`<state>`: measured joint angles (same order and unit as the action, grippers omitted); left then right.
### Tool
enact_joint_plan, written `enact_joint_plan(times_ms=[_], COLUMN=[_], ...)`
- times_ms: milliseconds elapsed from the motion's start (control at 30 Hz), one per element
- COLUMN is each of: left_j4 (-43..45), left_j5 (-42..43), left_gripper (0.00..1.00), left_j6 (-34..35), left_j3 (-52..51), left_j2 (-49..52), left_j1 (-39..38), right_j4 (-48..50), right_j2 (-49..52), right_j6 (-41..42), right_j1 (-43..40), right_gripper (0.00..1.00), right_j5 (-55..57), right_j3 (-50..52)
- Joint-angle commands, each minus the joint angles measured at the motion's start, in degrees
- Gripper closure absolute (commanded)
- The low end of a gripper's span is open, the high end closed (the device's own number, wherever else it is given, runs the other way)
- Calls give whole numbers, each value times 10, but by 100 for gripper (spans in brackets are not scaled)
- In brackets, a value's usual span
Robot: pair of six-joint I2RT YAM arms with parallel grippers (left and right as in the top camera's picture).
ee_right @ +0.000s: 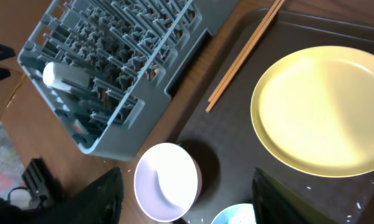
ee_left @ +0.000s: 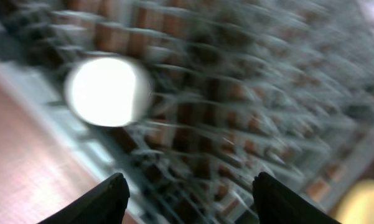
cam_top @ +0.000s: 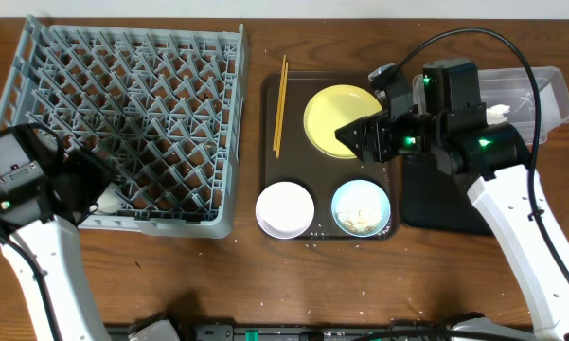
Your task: Sort waste into correct bins and load items into the dishwasher
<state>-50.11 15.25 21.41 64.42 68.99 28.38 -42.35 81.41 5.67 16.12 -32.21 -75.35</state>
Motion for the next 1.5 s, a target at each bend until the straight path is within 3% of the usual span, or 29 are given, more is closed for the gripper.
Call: enact_joint_plan(times_ms=[0, 67, 200, 400, 600, 800, 900, 1200, 1467], left_j4=[5, 0, -3, -34, -56, -82, -85, -50, -29], left_j5=[193, 218, 209, 56, 33, 37, 38, 83, 87], left_gripper=[34, 34, 33, 29, 29, 29, 28, 28, 27], left_j6=[-137, -177, -220, -220, -218, -218, -216, -216, -216], left_j3=[15, 15, 15, 15, 15, 15, 15, 15, 15], left_j2=[-39, -64, -92, -96, -96, -96, -96, -94, -89], left_j1=[-51, -112, -222, -359, -375, -375, -375, -375, -375], right_j4=[5, 1, 1, 59, 144, 148, 110, -132, -152], right_j2=[-2, 10, 46, 118, 200, 213, 195, 172, 173], right_j6=[39, 96, 128, 129, 194, 191, 181, 123, 160], right_j1=[13, 37, 81, 133, 162, 153, 136, 133, 192], right_gripper=[42, 48, 50, 53, 71, 68, 68, 66, 66], right_j5=[65, 175, 269, 222, 242, 249, 249, 242, 256], right_j3=[-4, -4, -4, -4, -4, -4, -4, -2, 5])
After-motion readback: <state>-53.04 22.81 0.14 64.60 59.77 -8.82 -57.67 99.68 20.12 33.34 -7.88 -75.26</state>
